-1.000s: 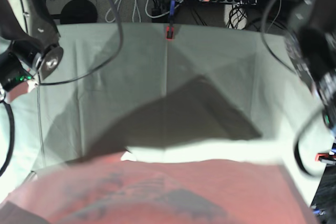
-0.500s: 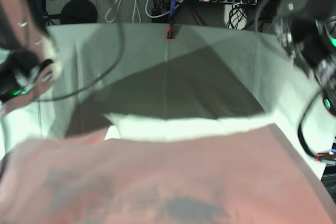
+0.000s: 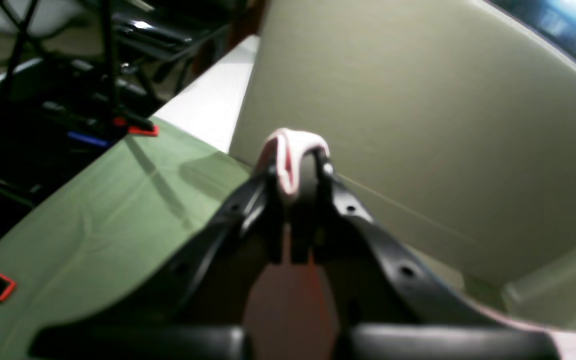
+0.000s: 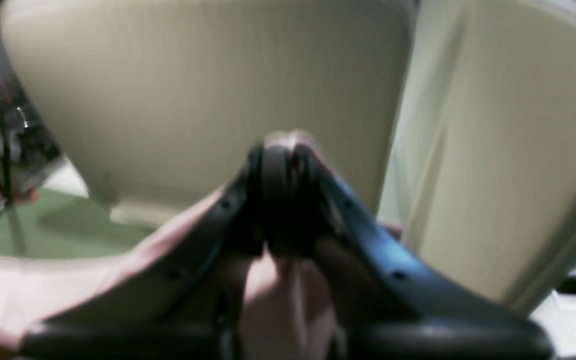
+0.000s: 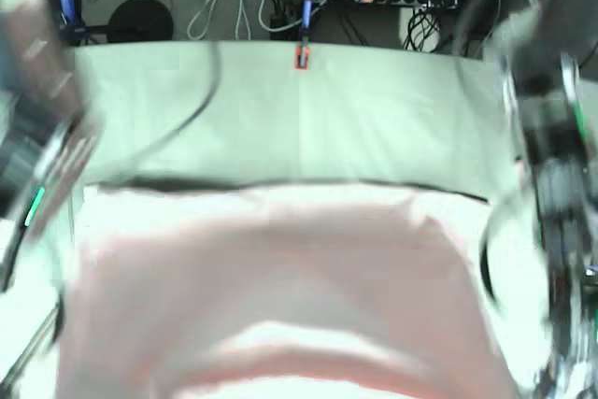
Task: Layout the t-shirt on the table in an organized manner, then fold the t-shirt properly
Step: 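Lift the shirt with both grippers and swing it down flat onto the table, then release the shirt and regrasp its edge with both grippers, pulling it taut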
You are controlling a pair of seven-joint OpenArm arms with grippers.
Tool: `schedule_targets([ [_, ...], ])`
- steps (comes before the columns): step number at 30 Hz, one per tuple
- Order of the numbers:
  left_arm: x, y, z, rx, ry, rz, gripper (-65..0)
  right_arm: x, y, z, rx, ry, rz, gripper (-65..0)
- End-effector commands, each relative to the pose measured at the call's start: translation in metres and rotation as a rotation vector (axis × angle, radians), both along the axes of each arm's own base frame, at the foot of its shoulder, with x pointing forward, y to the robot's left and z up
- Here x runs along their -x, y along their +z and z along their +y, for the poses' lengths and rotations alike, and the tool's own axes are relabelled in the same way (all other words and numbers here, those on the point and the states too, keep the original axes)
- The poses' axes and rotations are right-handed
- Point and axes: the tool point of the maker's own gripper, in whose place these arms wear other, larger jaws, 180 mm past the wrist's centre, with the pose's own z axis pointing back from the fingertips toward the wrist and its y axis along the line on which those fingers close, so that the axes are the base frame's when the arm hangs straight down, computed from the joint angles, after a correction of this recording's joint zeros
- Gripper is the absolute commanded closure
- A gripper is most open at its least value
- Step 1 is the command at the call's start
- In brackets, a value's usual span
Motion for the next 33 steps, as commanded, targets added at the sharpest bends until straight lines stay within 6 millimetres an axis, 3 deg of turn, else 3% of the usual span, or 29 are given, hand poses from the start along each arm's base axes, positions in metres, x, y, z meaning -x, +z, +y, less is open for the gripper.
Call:
schedule_targets([
  [1, -0.008, 0.017, 0.008, -0.002, 0.02, -0.033, -0.2, -0.008, 0.031, 0.004, -0.017, 0.022, -0.073, 0.0],
  [3, -0.024, 0.01, 0.011, 0.028, 0.023, 0.01, -0.4, -0.027, 0.032, 0.008, -0.037, 0.049, -0.051, 0.0],
  [7, -0.05, -0.018, 0.014, 0.092, 0.026, 0.124, -0.6, -0.057, 0.009, 0.021, -0.104, 0.097, 0.027, -0.5],
  [10, -0.063, -0.038, 0.016, 0.132, 0.028, 0.207, -6.0, -0.072, -0.012, 0.035, -0.131, 0.125, 0.067, -11.6],
  [13, -0.069, -0.063, 0.019, 0.167, 0.042, 0.28, -22.4, -0.077, -0.032, 0.039, -0.162, 0.124, 0.08, -29.2],
  [17, -0.075, -0.059, 0.032, 0.137, 0.106, 0.208, -46.2, -0.077, -0.036, 0.038, -0.186, 0.117, 0.062, -48.1],
  [21, -0.075, -0.052, 0.041, 0.13, 0.13, 0.167, -64.1, -0.075, -0.044, 0.035, -0.183, 0.111, 0.076, -55.2],
  [22, -0.074, -0.054, 0.04, 0.137, 0.128, 0.177, -65.0, -0.072, -0.052, 0.027, -0.177, 0.097, 0.088, -55.9],
  [26, -0.053, -0.103, 0.046, 0.126, 0.133, 0.265, -65.0, -0.058, -0.088, -0.004, -0.159, 0.045, 0.149, -56.1],
  [30, -0.008, -0.161, 0.045, 0.066, 0.133, 0.327, -65.0, -0.029, -0.153, -0.038, -0.14, -0.018, 0.258, -56.3],
  [33, 0.024, -0.198, 0.034, 0.049, 0.117, 0.372, -65.0, -0.008, -0.2, -0.042, -0.135, -0.031, 0.343, -56.1],
])
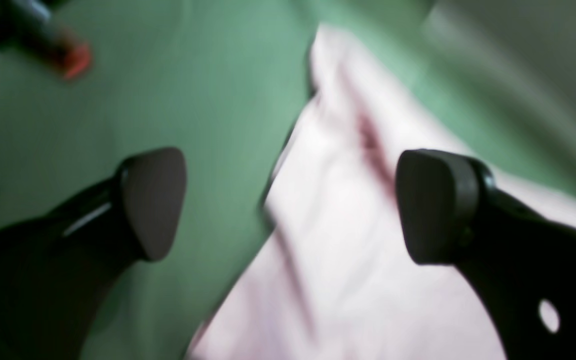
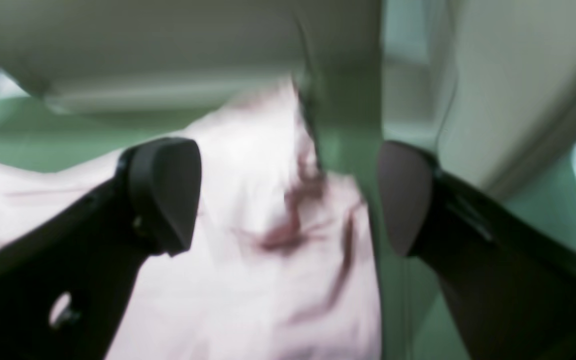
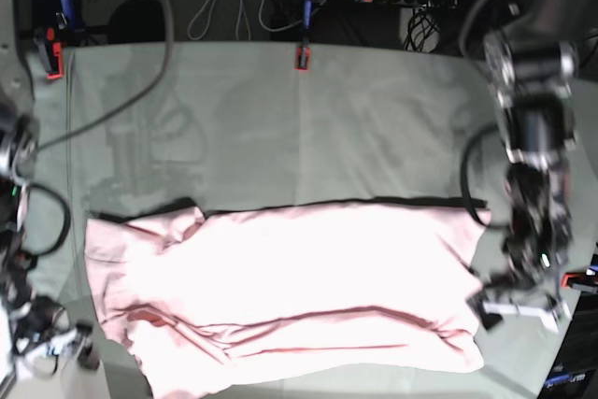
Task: Layout the t-shirt on the table in an organized manner, then fold the t-shirt properly
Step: 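Release the shirt and regrasp its edge with both grippers, pulling it taut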
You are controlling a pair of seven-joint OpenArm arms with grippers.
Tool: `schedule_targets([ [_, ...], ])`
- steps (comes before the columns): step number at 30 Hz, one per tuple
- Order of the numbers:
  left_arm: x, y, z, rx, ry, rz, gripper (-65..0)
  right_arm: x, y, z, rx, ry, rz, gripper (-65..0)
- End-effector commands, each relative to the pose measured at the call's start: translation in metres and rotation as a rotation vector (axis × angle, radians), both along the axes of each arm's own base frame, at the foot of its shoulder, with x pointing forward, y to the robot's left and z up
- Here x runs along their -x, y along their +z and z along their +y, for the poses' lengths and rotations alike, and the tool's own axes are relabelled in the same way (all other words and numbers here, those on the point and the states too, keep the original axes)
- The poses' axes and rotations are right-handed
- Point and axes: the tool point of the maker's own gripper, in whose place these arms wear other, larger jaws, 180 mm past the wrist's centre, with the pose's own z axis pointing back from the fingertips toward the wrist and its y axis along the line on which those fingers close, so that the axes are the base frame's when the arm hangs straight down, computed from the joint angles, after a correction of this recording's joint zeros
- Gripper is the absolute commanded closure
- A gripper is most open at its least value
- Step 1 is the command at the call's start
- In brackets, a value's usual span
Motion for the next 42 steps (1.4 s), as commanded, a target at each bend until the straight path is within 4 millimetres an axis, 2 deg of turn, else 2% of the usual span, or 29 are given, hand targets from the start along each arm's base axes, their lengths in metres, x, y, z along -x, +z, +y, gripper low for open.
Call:
schedule_targets([
  [1, -0.01, 0.03, -0.001, -0.02, -0.011, -0.097, -65.0, -0.009, 0.025, 0.0, -0.014, 0.004, -0.079, -56.1],
  [6, 0.047, -0.02, -0.006, -0.043, -0.031, -0.006, -65.0, 0.039, -0.027, -0.015, -0.032, -0.05, -0.029, -56.3],
  [7, 0.056, -0.031, -0.007, -0.044, -0.033, 0.018, -65.0, 0.047, -0.035, -0.012, -0.038, -0.053, -0.029, -56.4],
  [11, 0.084, -0.061, -0.013, -0.037, -0.043, 0.09, -65.0, 0.076, -0.054, -0.009, -0.04, -0.07, -0.027, -56.4],
  [14, 0.096, -0.072, -0.013, -0.031, -0.04, 0.118, -65.0, 0.097, -0.072, -0.003, -0.047, -0.077, -0.008, -56.4],
  [17, 0.097, -0.076, -0.014, -0.036, -0.044, 0.131, -65.0, 0.115, -0.086, -0.004, -0.055, -0.096, 0.013, -56.0],
  [19, 0.099, -0.085, -0.012, -0.029, -0.038, 0.154, -65.0, 0.122, -0.097, 0.002, -0.066, -0.092, 0.034, -56.0],
  [21, 0.086, -0.083, -0.011, -0.02, -0.03, 0.153, -65.0, 0.127, -0.104, 0.006, -0.076, -0.091, 0.048, -55.9],
  [23, 0.082, -0.094, -0.01, -0.003, -0.021, 0.19, -65.0, 0.134, -0.111, 0.008, -0.078, -0.09, 0.063, -55.4],
  [27, 0.066, -0.102, -0.013, 0.015, -0.025, 0.231, -65.0, 0.147, -0.123, 0.01, -0.079, -0.086, 0.092, -47.4],
  [31, 0.049, -0.096, -0.033, -0.028, -0.103, 0.231, -65.0, 0.148, -0.125, 0.01, -0.082, -0.087, 0.1, -35.0],
  [33, 0.045, -0.095, -0.045, -0.04, -0.138, 0.229, -65.0, 0.149, -0.126, 0.008, -0.079, -0.088, 0.104, -31.0],
  [38, 0.03, -0.081, -0.048, -0.081, -0.144, 0.149, -65.0, 0.158, -0.13, 0.003, -0.064, -0.092, 0.115, -29.5],
  [42, 0.035, -0.083, -0.048, -0.093, -0.133, 0.124, -65.0, 0.161, -0.131, -0.001, -0.057, -0.094, 0.121, -29.4],
])
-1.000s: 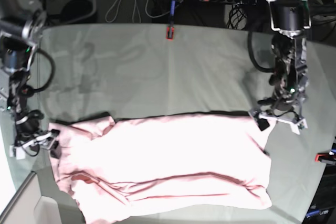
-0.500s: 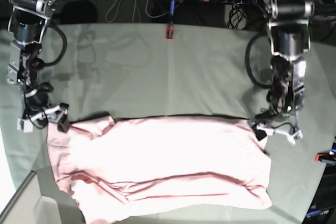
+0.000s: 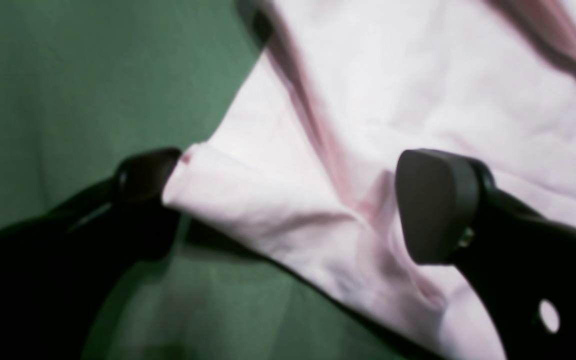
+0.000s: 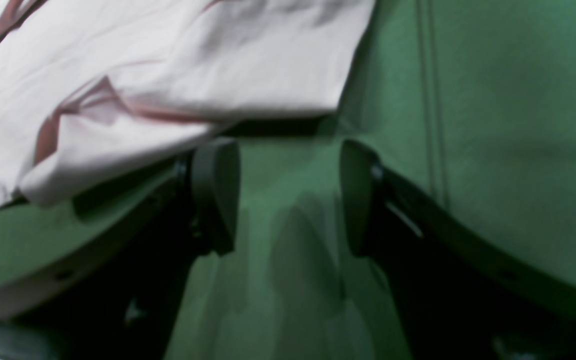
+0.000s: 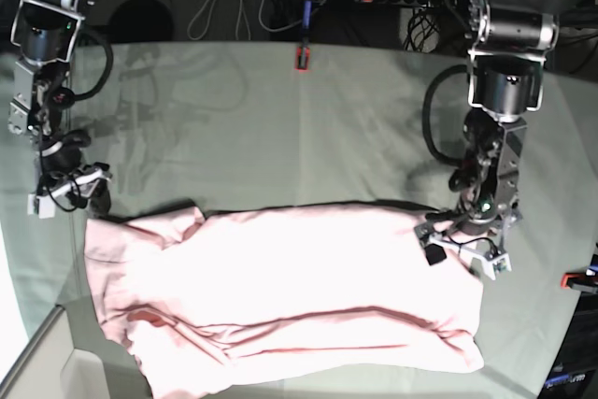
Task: Layout the t-shirt on the table in an organized manner, then fold the t-shirt properly
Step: 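Release the shirt and regrasp its edge with both grippers, pulling it taut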
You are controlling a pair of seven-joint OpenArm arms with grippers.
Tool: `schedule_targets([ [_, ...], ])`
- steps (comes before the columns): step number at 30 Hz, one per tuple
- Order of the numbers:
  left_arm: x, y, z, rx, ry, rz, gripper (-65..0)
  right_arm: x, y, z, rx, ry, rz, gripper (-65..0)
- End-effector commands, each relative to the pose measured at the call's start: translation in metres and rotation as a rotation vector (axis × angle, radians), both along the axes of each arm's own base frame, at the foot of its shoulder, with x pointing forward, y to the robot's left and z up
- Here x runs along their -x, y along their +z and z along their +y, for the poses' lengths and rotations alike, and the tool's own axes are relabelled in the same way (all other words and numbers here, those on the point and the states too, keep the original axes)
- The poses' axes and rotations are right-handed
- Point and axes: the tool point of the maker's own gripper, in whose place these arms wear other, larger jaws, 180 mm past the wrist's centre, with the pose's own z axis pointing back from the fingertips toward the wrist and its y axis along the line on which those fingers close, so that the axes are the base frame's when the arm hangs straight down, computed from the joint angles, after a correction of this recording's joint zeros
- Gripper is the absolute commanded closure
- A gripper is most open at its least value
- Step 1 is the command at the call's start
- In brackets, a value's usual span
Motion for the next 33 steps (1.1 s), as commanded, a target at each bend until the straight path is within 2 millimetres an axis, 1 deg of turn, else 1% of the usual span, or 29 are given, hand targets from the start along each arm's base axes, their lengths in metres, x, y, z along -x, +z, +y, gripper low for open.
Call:
schedule_targets([
  [1, -0.01, 0.014, 0.005, -0.013, 0.004, -0.043, -65.0, -0.015, 0.022, -0.009, 0.009, -0.009, -0.074, -29.4],
  [4, -0.007, 0.011, 0.007, -0.013, 0.008, -0.035, -65.0, -0.015, 0.022, -0.01, 0.009, -0.009, -0.072, -29.3],
  [7, -0.006, 0.008, 0.003, -0.008, 0.002, -0.029, -65.0, -0.017, 0.024, -0.01, 0.011, -0.012, -0.078, -29.2],
  [9, 0.001, 0.002, 0.002, -0.007, 0.001, -0.014, -65.0, -0.017, 0.025, -0.011, 0.013, -0.014, -0.079, -29.2],
  [11, 0.003, 0.0, 0.002, -0.007, 0.001, -0.009, -65.0, -0.016, 0.03, -0.025, 0.029, -0.034, -0.085, -29.4],
  [12, 0.003, -0.001, 0.002, -0.007, 0.001, -0.008, -62.1, -0.015, 0.031, -0.03, 0.027, -0.05, -0.089, -29.4],
  [13, 0.003, 0.0, 0.003, -0.007, 0.003, -0.008, -56.8, -0.015, 0.034, -0.036, 0.024, -0.07, -0.098, -29.4],
  [15, 0.003, 0.0, 0.006, -0.009, 0.009, -0.011, -41.2, -0.02, 0.042, -0.046, 0.018, -0.106, -0.123, -29.5],
  [16, 0.004, 0.0, 0.008, -0.01, 0.012, -0.011, -33.6, -0.021, 0.042, -0.048, 0.014, -0.112, -0.123, -29.5],
  [17, 0.003, 0.0, 0.008, -0.01, 0.012, -0.012, -25.5, -0.022, 0.042, -0.049, 0.008, -0.117, -0.123, -29.5],
  [19, 0.003, 0.001, 0.008, -0.01, 0.012, -0.014, -7.1, -0.026, 0.045, -0.051, 0.006, -0.12, -0.128, -29.5],
  [20, 0.002, 0.002, 0.009, -0.013, 0.015, -0.014, 0.0, -0.028, 0.047, -0.053, 0.008, -0.121, -0.13, -29.5],
  [21, 0.002, 0.002, 0.009, -0.015, 0.016, -0.014, 0.0, -0.031, 0.049, -0.053, 0.01, -0.12, -0.136, -29.5],
  [22, 0.002, 0.003, 0.009, -0.015, 0.015, -0.019, -0.2, -0.033, 0.049, -0.049, 0.008, -0.111, -0.135, -29.5],
  [23, 0.002, 0.004, 0.009, -0.014, 0.016, -0.02, -2.0, -0.034, 0.048, -0.045, 0.011, -0.096, -0.131, -29.5],
  [25, 0.001, 0.005, 0.009, -0.012, 0.014, -0.024, 0.0, -0.042, 0.05, -0.035, 0.016, -0.065, -0.133, -29.5],
  [26, 0.001, 0.005, 0.009, -0.012, 0.014, -0.024, 0.0, -0.044, 0.05, -0.032, 0.018, -0.052, -0.13, -29.5],
  [27, 0.003, 0.003, 0.008, -0.012, 0.012, -0.02, 0.0, -0.045, 0.047, -0.03, 0.016, -0.055, -0.122, -29.5],
  [28, 0.006, 0.001, 0.008, -0.011, 0.013, -0.014, 0.0, -0.043, 0.04, -0.032, 0.015, -0.074, -0.1, -29.5],
  [30, 0.008, 0.007, 0.016, -0.005, 0.036, -0.037, 0.0, -0.042, 0.03, -0.041, 0.014, -0.126, -0.062, -29.5],
  [32, 0.017, 0.014, 0.036, -0.008, 0.082, -0.063, 0.0, -0.039, 0.018, -0.043, -0.003, -0.155, -0.026, -29.5],
  [33, 0.02, 0.019, 0.042, -0.005, 0.098, -0.079, 0.0, -0.039, 0.015, -0.042, -0.013, -0.16, -0.019, -29.5],
])
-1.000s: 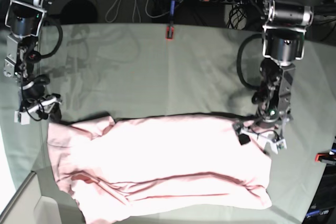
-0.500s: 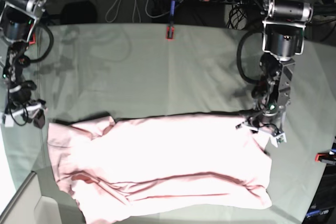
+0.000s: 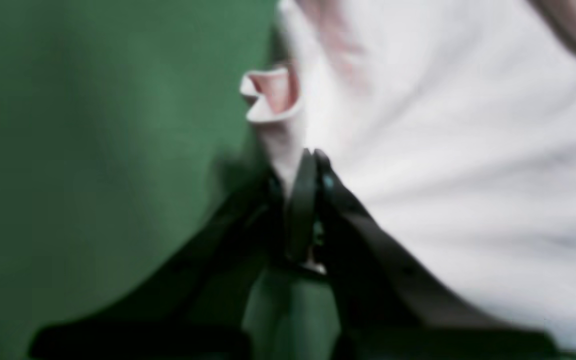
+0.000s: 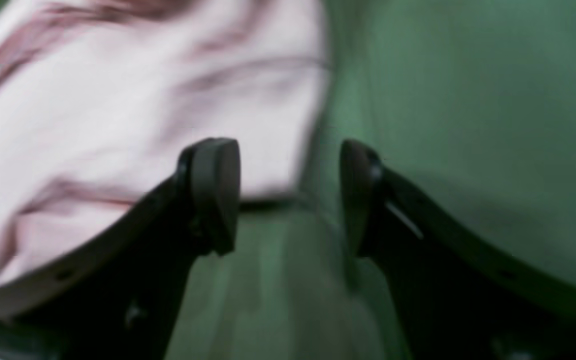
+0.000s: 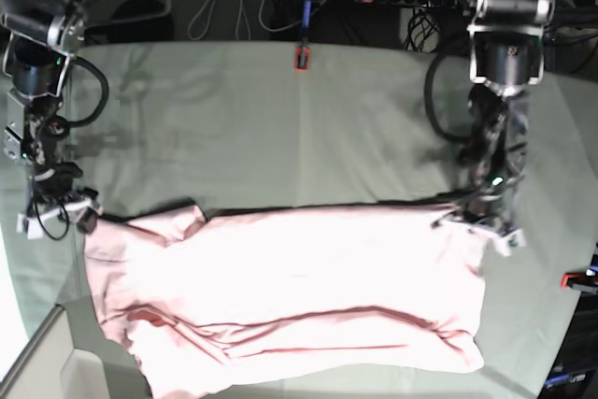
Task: Layout the t-shirt on the table in an organized manner, then fold the t-shirt properly
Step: 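Release the shirt and regrasp its edge with both grippers, pulling it taut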
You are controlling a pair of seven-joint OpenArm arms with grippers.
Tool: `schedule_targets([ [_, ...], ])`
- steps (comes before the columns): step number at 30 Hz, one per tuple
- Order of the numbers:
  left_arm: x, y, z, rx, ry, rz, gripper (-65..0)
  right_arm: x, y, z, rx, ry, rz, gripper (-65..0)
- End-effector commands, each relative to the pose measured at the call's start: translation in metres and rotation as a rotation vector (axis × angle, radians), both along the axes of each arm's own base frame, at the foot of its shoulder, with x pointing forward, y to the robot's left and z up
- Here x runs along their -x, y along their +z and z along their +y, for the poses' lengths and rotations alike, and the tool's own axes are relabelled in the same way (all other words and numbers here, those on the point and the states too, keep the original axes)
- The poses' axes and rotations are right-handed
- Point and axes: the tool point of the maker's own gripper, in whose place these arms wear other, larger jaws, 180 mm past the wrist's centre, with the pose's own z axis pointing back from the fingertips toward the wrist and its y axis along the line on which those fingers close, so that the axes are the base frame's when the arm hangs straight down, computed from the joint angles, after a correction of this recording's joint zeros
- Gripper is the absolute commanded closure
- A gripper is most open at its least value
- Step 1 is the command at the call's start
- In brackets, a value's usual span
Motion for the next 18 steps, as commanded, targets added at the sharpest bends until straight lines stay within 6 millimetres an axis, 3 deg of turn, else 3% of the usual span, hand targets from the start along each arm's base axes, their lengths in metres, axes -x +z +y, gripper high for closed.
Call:
schedule_targets([
  [1, -0.011, 0.024, 0.018, -0.034, 0.03, -0.064, 0.0, -0.016, 0.023, -0.013, 0.015, -0.026, -0.081, -29.5],
  [5, -0.004, 0.032, 0.038, 0.002, 0.075, -0.035, 0.0, -0.017, 0.021, -0.008, 0.012, -0.039, -0.124, -29.5],
  [8, 0.002, 0.032, 0.046, 0.026, 0.103, -0.014, 0.0, -0.02, 0.013, 0.017, 0.011, 0.025, -0.109, -29.5],
  [12, 0.003, 0.033, 0.05, 0.028, 0.114, -0.016, 0.0, -0.022, 0.004, 0.046, -0.004, 0.084, -0.093, -29.5],
  [15, 0.004, 0.031, 0.05, 0.028, 0.114, -0.013, 0.0, -0.016, -0.003, 0.052, -0.014, 0.092, -0.081, -29.5],
  [18, 0.005, 0.029, 0.05, 0.03, 0.115, -0.007, 0.0, -0.016, 0.003, 0.057, -0.004, 0.105, -0.102, -29.5],
])
